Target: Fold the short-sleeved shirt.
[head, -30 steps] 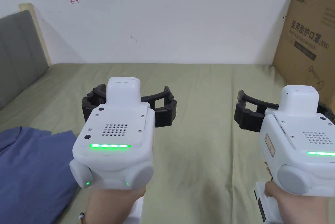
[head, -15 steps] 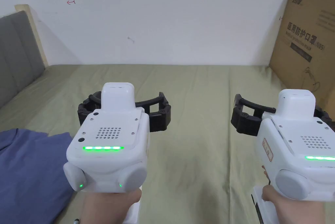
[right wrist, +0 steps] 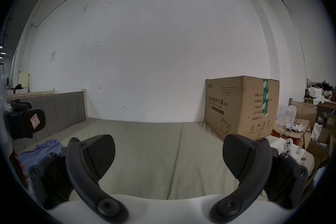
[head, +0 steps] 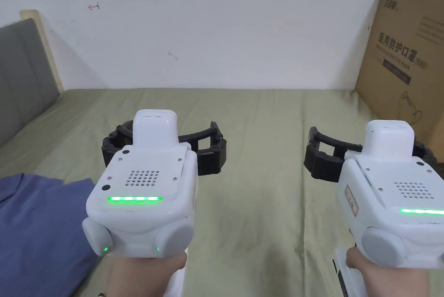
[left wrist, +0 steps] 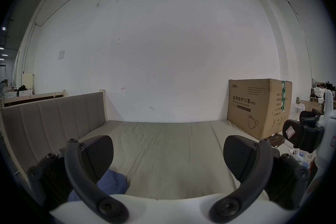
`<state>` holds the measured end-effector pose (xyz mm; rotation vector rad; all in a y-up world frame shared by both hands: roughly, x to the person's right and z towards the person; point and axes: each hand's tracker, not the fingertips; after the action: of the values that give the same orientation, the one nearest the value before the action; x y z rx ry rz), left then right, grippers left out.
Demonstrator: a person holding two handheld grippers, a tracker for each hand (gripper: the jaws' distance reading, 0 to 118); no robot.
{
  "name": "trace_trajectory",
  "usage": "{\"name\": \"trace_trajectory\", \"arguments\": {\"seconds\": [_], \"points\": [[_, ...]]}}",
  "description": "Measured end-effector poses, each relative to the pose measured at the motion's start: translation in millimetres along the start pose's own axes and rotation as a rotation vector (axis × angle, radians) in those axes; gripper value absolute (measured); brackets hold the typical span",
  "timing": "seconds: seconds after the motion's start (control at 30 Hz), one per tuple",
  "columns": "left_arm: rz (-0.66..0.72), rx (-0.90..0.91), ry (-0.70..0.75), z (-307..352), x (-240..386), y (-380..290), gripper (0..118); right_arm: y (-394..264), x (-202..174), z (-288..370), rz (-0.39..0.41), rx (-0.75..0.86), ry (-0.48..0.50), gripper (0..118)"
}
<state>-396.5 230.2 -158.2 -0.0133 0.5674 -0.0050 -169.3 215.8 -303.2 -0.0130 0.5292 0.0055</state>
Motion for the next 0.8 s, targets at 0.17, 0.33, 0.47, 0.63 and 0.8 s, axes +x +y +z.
{"name": "trace_trajectory", "arguments": {"seconds": [0.17, 0.33, 0.47, 0.63, 0.8], "points": [[0.013, -0.017, -0.001, 1, 1, 2, 118, -1, -1, 0, 0.019, -0.009, 0.002, 116], [0.005, -0.05, -0.016, 1, 3, 1, 108, -2, -3, 6, 0.03, -0.001, 0.018, 90], [-0.126, -0.049, 0.022, 3, 12, -4, 0, 5, 0, 15, 0.061, 0.016, -0.049, 0], [-0.043, -0.081, -0.022, 1, 8, -9, 0, 10, 10, 19, 0.064, 0.014, -0.008, 0], [-0.05, -0.062, 0.043, 9, -13, -8, 0, 5, -15, 7, 0.057, -0.01, 0.026, 0]]}}
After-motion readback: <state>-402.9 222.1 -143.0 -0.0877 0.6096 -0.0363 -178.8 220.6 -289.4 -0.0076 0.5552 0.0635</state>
